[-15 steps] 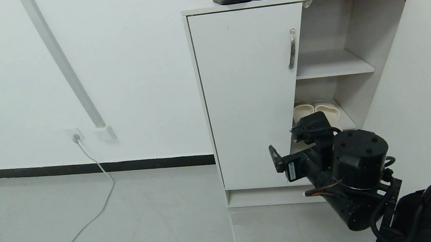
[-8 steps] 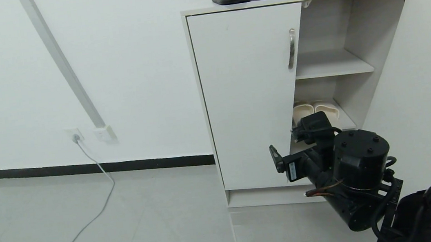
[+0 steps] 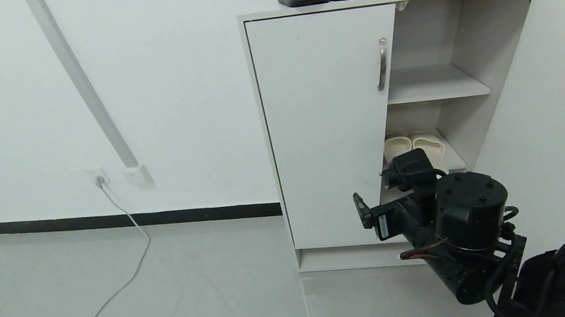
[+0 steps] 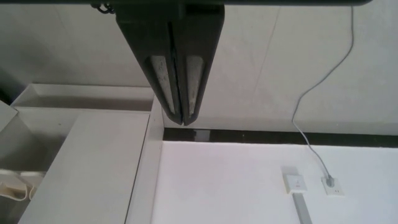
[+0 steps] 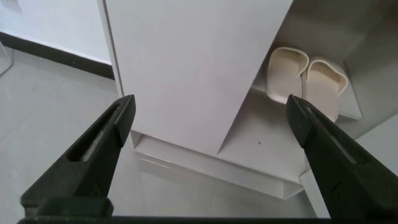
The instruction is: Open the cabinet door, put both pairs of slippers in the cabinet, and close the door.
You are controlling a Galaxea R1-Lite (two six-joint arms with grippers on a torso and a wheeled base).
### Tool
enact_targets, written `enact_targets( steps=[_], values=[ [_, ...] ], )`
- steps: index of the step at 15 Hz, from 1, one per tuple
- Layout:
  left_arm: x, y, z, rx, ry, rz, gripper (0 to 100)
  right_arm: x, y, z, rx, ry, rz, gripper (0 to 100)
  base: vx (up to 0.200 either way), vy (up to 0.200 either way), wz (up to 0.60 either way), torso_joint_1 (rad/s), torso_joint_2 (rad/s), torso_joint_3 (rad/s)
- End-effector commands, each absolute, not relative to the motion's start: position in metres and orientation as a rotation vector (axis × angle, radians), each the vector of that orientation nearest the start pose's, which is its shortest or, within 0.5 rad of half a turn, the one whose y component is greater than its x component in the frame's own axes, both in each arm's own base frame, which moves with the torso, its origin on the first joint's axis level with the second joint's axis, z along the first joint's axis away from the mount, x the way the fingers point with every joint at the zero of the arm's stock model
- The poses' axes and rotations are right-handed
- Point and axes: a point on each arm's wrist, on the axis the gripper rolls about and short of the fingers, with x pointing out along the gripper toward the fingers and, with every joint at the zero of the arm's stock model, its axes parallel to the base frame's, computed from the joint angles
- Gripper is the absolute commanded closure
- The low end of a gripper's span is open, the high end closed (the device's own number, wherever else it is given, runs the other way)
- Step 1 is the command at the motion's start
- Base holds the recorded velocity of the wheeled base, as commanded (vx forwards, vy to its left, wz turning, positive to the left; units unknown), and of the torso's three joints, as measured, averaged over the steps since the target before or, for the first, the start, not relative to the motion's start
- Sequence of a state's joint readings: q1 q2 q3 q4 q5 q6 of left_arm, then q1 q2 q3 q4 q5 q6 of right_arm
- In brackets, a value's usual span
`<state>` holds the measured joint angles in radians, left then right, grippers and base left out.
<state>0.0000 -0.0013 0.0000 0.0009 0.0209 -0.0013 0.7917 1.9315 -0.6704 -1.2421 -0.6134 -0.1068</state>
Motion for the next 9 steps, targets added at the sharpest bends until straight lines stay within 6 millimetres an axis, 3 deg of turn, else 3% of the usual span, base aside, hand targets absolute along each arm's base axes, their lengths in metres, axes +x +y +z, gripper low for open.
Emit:
enact_targets(
  steps=[1,4,9],
  values=[
    [-0.0228,0.0005,0.0755,-0.002,0.000,0.021,100,0.2415,0.2261,0.1328,-0.123,0.009,0.179,0,0.000,0.000,0.00,-0.002,-0.19,-0.203],
    [-0.0228,0.0005,0.0755,-0.002,0.000,0.021,100,0.2415,0.2261,0.1328,-0.120,0.009,0.179,0,0.000,0.000,0.00,0.020,-0.24,-0.333],
    [-0.0228,0.0005,0.0755,-0.002,0.000,0.021,100,0.2414,0.2259,0.1333,-0.122,0.008,0.177,0,0.000,0.000,0.00,0.079,-0.51,-0.360]
  ],
)
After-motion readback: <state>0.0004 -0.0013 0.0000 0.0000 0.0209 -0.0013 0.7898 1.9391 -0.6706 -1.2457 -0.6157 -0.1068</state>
